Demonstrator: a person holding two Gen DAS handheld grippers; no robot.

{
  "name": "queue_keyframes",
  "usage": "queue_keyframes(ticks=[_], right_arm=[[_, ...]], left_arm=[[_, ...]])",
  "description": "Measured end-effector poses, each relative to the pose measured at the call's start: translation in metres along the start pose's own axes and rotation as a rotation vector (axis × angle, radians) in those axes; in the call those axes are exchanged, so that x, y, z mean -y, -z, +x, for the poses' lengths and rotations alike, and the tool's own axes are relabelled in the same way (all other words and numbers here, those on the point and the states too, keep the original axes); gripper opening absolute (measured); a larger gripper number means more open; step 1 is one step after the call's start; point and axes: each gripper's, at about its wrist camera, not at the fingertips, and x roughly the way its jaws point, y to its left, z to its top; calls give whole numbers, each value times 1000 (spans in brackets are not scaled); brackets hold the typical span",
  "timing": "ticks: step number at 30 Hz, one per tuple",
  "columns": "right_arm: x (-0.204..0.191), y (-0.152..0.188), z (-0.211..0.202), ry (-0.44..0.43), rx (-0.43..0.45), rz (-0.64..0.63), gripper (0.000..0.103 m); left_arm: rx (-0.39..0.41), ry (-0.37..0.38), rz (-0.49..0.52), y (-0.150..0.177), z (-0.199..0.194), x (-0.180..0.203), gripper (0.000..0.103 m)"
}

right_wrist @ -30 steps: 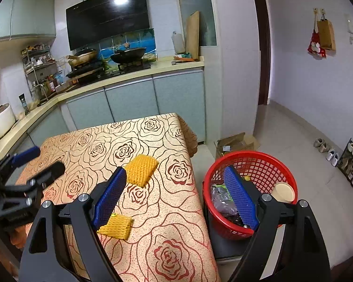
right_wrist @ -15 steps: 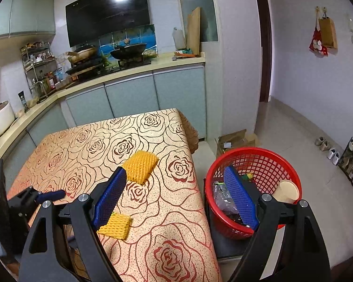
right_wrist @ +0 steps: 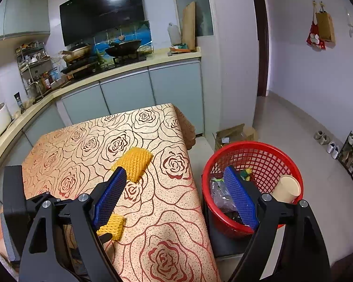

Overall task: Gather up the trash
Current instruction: 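Move both open grippers back over the table toward the yellow foam nets, then grasp a yellow foam net with the left gripper while the right gripper grasps another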

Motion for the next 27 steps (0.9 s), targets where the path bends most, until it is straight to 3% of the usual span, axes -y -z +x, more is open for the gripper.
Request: queue_keyframes(ticks=[6,16,19,20,27], right_arm=[[2,-1,7,5,-11,10,82],[-5,2,30,-12,-55,9,82],[-14,4,42,-28,-75,-6,82],[-18,3,45,-31,-79,-14,82],[-56,1,79,-70,-122,-75,82]], left_arm=[[-8,1,5,-3,7,2,63],[0,6,-20,-3,4,2,14],[1,-6,-63,2,1,-7,7],[-1,-11,-78,3,0,-11,0],[59,-139,-227,15,-29,-52,0]])
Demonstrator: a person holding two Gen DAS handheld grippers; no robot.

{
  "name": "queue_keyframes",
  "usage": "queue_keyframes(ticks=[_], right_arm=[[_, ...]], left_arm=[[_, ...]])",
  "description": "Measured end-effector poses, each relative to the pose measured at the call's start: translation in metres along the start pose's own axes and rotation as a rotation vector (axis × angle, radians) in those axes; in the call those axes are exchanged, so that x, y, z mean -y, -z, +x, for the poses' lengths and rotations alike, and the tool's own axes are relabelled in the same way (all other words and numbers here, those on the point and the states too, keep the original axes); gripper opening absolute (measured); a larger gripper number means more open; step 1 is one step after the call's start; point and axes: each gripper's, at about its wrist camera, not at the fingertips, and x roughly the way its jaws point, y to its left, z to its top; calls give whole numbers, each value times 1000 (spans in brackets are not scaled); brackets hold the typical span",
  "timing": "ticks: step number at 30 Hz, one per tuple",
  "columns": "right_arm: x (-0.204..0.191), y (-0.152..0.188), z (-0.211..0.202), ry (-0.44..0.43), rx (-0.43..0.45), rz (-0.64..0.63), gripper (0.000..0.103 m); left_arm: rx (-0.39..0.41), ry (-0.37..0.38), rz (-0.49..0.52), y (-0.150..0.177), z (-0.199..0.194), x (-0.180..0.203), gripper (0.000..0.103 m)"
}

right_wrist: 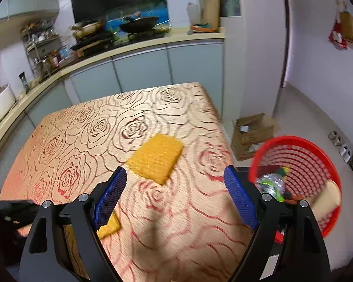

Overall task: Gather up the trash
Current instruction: 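Grasp a yellow foam net with the left gripper while the right gripper grasps another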

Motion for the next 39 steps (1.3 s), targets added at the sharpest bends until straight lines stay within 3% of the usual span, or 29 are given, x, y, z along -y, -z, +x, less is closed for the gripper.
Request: queue_keyframes(ticks=[4,6,15,18,21,23,28,31,39], right_arm=[[-21,-7,29,-20,-36,-31,82],[-31,-11,41,-25,-54,-46,82],[-51,-20,86,-12,-135,-71,82],[-55,-18,92,-6,-154,-95,70],[-56,-16,93,24,-149,-121,59],[-56,-14,93,47,-141,-141,52],[-49,-12,88,56,-129,-152,29],[-42,-13,83,56,-128,-146,17],[-23,-17,53,34,-77,-104,14]], left_arm=[[83,-113,-104,-4,-26,-31,0],[110,-134,-147,-4,-35,-43,0],[123,-134,-176,1,-44,-63,0],[115,-125,-169,5,-43,-60,1],[98,-96,-162,6,-39,-58,14],[93,-82,-143,6,-36,-51,38],[74,-7,-75,1,-27,-27,55],[46,34,-17,-1,-16,-11,60],[-70,63,94,5,21,19,61]])
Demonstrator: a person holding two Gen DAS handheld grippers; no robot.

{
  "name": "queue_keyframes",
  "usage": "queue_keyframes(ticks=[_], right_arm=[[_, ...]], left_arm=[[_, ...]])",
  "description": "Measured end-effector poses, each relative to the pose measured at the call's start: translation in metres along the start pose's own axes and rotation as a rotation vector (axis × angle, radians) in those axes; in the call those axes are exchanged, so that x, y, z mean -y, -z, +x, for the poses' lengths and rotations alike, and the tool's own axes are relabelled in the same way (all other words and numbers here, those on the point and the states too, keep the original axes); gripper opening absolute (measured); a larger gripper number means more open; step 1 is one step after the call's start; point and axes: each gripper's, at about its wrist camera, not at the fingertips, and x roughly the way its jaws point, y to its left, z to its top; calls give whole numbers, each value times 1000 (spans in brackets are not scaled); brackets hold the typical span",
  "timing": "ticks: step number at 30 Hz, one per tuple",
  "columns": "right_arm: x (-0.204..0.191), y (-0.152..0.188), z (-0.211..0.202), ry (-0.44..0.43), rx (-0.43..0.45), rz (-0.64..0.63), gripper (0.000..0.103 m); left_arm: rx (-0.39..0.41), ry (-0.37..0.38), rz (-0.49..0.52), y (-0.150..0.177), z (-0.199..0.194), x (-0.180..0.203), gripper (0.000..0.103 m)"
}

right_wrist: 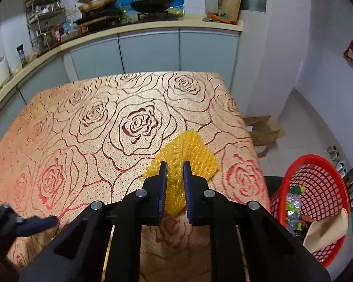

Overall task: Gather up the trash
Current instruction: 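Grasp a yellow foam net with the left gripper while the right gripper grasps another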

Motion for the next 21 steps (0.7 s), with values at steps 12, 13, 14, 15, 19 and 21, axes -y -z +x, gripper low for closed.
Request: queue_keyframes(ticks=[12,13,14,15,19,21], right_arm=[[12,0,-47,-32,85,46,14],[11,0,-52,-36,94,45,14],[9,0,-57,-41,105,43,14],[7,0,-63,-47,119,38,14],[-7,-5,-90,-77,185,13,14],[-15,-7,-106,-103,222,2,14]], left_arm=[[-13,-26,-50,-1,7,-7,10],[2,-44,-56,-1,3,-9,10],[15,-56,-65,-1,-2,-9,10],[40,-77,-83,-2,-11,-13,10],[165,-200,-164,-10,-52,-31,10],[214,-247,-205,-14,-70,-40,10]])
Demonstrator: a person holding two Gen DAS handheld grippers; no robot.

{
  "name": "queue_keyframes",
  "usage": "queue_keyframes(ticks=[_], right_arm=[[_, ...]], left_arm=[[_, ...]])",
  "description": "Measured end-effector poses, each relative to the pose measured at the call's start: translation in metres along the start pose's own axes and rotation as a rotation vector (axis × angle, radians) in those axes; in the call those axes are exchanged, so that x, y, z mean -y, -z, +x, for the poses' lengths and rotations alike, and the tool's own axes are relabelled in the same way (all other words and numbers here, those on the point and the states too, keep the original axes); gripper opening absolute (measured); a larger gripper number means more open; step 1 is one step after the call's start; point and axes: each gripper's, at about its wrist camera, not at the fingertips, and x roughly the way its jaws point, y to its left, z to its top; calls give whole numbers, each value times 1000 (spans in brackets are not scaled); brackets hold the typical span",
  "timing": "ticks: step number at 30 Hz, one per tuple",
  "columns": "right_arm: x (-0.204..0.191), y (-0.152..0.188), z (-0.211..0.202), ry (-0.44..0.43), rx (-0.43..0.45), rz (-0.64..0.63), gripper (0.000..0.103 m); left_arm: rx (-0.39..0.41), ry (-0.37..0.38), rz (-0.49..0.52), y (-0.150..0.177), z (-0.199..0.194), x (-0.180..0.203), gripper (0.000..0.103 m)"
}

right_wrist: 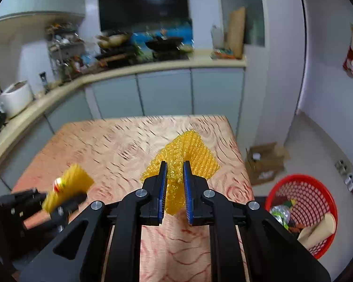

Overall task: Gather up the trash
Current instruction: 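Grasp a yellow foam net with the left gripper while the right gripper grasps another, then lift both yellow foam nets and carry them over the red basket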

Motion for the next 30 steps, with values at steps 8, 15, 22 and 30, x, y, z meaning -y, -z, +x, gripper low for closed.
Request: queue_keyframes(ticks=[8,15,22,30], right_arm=[[-26,-21,-46,-88,113,-36,14],[-22,-30,-72,-99,174,-33,14],[5,-31,-93,-32,220,-4,14],[57,-20,-110,85,233,58,14]], left_arm=[[159,-149,-127,-38,-55,-38,10],[233,-157,-129,-63,-76,-34,10],[277,-74,-81,-81,-79,6,10],[276,27,-40,-94,-62,59,10]])
